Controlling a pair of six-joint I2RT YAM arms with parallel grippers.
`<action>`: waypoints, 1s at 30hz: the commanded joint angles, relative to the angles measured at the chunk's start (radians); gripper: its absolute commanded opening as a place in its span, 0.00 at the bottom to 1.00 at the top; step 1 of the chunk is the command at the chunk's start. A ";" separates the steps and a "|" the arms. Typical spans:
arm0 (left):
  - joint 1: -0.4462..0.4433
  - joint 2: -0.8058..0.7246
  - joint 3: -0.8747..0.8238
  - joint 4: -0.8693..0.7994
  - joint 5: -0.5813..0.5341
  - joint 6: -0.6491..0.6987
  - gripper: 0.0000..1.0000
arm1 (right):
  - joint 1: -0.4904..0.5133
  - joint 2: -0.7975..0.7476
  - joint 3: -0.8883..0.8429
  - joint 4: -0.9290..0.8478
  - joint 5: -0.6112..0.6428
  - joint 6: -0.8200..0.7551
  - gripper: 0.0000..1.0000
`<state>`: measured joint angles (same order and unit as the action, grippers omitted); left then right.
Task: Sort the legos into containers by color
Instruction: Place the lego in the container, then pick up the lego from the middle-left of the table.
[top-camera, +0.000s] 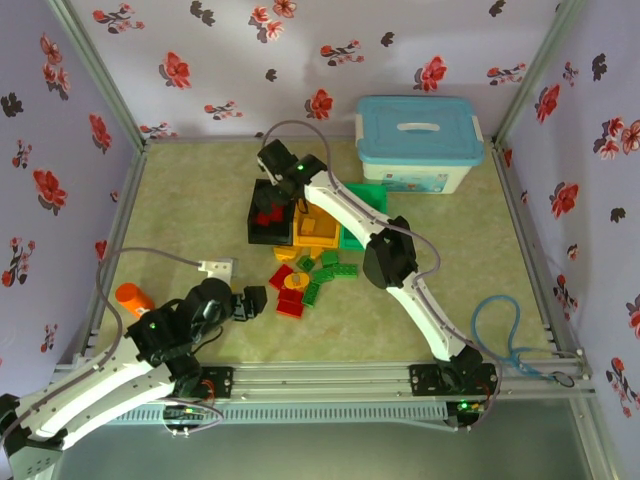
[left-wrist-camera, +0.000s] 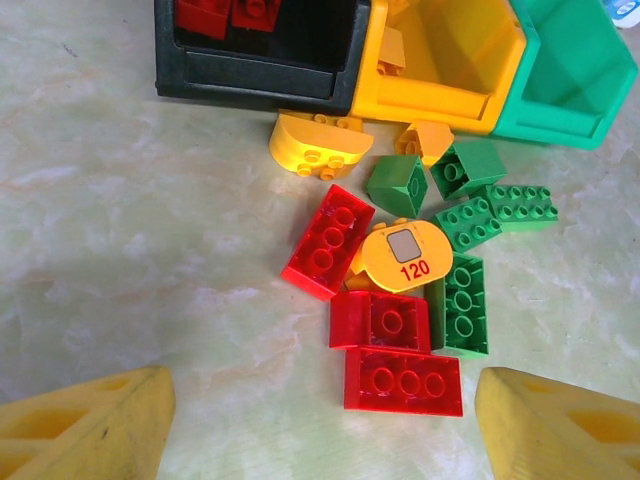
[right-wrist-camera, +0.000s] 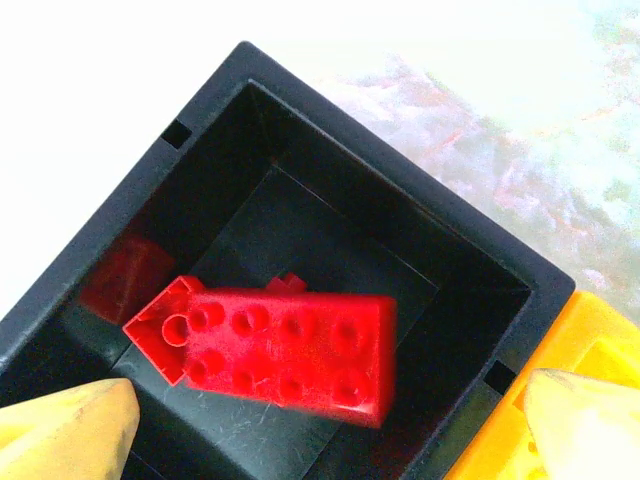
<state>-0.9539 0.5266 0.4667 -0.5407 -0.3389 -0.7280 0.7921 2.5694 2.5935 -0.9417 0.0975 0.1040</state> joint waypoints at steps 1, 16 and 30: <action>-0.017 0.042 0.039 -0.009 -0.035 0.003 0.79 | 0.022 -0.127 0.035 -0.005 0.013 -0.001 0.99; -0.101 0.615 0.174 0.107 0.085 0.084 0.78 | 0.025 -0.829 -0.820 0.354 0.049 0.055 0.99; -0.117 0.908 0.262 0.154 0.156 0.071 0.79 | -0.005 -1.077 -1.332 0.556 0.051 0.197 0.99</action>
<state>-1.0626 1.4052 0.6987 -0.4007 -0.1986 -0.6556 0.7918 1.5520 1.2869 -0.4751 0.1349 0.2485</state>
